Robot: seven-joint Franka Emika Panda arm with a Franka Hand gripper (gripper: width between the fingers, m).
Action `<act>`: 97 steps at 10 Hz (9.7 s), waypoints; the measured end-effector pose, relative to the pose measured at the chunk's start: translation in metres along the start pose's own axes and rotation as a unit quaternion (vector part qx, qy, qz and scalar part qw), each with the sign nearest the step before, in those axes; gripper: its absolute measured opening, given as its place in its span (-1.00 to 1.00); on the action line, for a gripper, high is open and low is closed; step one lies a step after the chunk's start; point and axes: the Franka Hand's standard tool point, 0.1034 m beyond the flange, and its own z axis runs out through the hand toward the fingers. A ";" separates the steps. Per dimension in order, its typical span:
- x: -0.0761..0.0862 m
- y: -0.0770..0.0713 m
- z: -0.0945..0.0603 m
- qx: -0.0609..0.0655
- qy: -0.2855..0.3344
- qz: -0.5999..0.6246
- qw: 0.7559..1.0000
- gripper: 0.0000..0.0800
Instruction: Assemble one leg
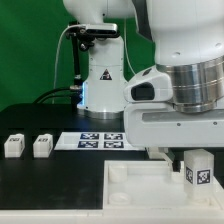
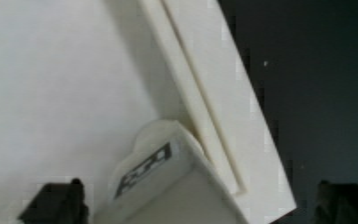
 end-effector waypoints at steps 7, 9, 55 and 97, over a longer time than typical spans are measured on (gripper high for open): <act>0.001 0.004 -0.003 -0.001 0.028 -0.035 0.999 -0.26; 0.004 0.004 -0.004 0.002 0.027 0.089 0.996 -0.26; -0.009 -0.013 0.008 -0.008 0.059 0.088 0.994 0.62; 0.009 0.004 0.007 -0.007 0.099 0.151 0.984 -0.25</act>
Offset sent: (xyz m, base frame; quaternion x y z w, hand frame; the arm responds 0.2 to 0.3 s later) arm 0.0000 0.0000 0.0000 0.0000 0.0000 0.0000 1.0000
